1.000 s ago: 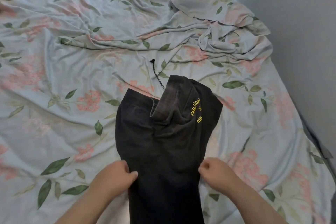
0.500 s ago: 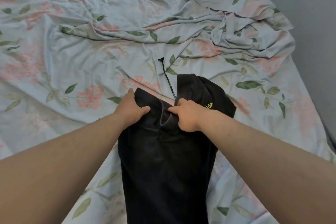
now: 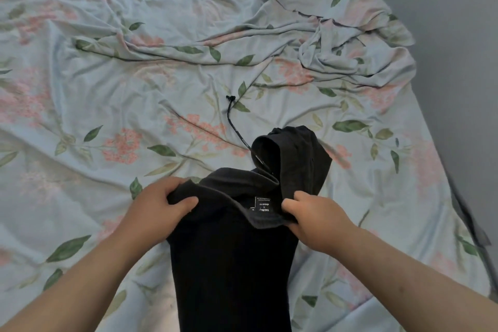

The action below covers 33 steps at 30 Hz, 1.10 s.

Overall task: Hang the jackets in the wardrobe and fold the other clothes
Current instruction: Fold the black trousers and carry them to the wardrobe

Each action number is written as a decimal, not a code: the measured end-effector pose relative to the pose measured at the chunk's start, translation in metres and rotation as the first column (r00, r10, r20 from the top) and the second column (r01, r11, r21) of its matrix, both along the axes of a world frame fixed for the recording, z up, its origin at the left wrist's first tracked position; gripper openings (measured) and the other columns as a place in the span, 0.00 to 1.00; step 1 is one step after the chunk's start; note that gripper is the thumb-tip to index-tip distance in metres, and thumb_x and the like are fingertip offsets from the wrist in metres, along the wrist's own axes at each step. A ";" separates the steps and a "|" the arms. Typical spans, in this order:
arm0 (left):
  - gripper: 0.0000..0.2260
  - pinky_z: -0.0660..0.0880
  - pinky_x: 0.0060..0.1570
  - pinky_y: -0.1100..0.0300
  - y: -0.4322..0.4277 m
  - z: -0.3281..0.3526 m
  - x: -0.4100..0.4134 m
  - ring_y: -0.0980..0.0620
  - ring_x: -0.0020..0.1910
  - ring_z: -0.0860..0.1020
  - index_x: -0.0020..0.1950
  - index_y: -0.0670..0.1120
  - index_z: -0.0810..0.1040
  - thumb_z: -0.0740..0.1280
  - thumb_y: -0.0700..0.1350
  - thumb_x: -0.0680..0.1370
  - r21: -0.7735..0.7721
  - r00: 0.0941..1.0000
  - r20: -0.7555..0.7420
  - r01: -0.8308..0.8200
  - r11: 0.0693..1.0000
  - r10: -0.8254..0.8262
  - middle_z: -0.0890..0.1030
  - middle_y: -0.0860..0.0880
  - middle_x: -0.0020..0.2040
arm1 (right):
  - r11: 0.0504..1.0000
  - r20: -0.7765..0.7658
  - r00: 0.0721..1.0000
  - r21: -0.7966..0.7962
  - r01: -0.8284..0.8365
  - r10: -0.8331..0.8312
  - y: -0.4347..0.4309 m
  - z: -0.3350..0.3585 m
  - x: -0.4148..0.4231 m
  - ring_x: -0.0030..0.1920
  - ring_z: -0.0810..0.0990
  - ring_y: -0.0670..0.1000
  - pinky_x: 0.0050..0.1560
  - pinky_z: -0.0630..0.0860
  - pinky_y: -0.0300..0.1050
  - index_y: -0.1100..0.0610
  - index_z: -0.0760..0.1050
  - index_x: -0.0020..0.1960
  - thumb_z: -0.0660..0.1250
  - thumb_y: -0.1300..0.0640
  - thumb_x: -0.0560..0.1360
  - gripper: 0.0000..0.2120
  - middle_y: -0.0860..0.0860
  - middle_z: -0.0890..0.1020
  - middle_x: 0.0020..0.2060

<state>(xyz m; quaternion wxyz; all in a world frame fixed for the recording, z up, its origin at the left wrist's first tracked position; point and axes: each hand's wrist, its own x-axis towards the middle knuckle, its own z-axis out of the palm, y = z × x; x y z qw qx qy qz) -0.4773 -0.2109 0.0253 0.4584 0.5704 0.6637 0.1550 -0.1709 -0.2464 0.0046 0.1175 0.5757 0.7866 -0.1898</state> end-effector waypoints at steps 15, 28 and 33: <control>0.22 0.81 0.42 0.59 -0.041 0.239 -0.010 0.53 0.40 0.82 0.41 0.47 0.80 0.57 0.22 0.75 -0.067 0.609 0.734 -0.376 0.924 0.300 0.80 0.49 0.38 | 0.875 -0.384 0.794 -0.317 0.366 -0.471 -0.059 0.188 -0.078 0.40 0.75 0.44 0.41 0.71 0.36 0.42 0.74 0.49 0.60 0.50 0.68 0.11 0.44 0.73 0.41; 0.13 0.77 0.31 0.62 -0.088 0.516 -0.056 0.51 0.34 0.81 0.40 0.45 0.80 0.65 0.29 0.64 0.232 0.426 0.900 -0.297 0.926 -0.088 0.80 0.46 0.36 | 0.856 -0.799 0.472 -0.100 0.507 -0.373 -0.091 0.439 -0.146 0.58 0.73 0.32 0.54 0.69 0.30 0.37 0.77 0.53 0.68 0.48 0.70 0.12 0.33 0.75 0.56; 0.10 0.77 0.32 0.63 -0.101 0.612 -0.079 0.52 0.34 0.82 0.36 0.49 0.83 0.69 0.34 0.67 0.480 0.478 0.815 -0.242 0.843 -0.327 0.83 0.48 0.36 | 0.926 -0.846 0.525 0.123 0.357 -0.090 -0.088 0.557 -0.188 0.57 0.70 0.24 0.47 0.69 0.20 0.23 0.64 0.63 0.70 0.36 0.66 0.28 0.22 0.72 0.57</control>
